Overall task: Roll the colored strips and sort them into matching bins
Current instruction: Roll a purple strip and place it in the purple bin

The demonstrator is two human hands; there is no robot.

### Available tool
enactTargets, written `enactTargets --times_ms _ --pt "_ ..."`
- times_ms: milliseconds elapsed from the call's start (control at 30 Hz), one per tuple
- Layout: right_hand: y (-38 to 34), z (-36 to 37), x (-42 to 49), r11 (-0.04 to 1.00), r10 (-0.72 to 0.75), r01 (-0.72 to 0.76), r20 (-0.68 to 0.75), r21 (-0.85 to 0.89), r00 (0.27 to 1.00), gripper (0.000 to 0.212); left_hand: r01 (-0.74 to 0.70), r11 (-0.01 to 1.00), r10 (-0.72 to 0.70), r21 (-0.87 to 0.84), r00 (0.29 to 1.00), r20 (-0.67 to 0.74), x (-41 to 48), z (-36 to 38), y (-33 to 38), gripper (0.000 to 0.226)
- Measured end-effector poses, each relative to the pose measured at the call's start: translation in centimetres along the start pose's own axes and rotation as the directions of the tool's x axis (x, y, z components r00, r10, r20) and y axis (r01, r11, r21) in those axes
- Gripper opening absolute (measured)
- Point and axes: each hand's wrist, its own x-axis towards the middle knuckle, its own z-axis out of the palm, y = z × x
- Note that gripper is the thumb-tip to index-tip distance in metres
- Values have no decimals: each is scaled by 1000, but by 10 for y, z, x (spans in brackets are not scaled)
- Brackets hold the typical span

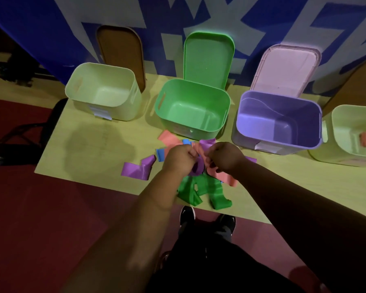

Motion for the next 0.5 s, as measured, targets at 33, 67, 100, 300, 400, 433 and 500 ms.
enactTargets --times_ms 33,67,100,300,400,433,500 --pt "-1 -2 -2 1000 -13 13 2 2 1000 13 -10 1000 9 -25 1000 -23 -2 -7 5 20" --pt "-3 -5 -4 999 -41 41 2 2 999 14 -22 998 19 -58 999 -44 -2 -13 10 15" --pt "-5 -8 -6 996 -84 84 3 -12 996 14 -28 994 22 -101 998 -61 -3 -19 14 12" --pt "-27 -19 -17 961 -275 277 -72 10 959 16 -121 953 79 -279 984 -158 -16 -55 53 7" --pt "-41 -29 -25 954 -289 295 -96 61 953 28 -164 910 104 -380 979 -173 -22 -69 76 10" --pt "-46 -34 -29 948 -306 313 -99 63 947 29 -178 889 116 -421 979 -169 -24 -72 84 12" --pt "-55 -42 -35 936 -328 340 -120 95 937 25 -203 851 134 -485 976 -172 -28 -81 99 17"
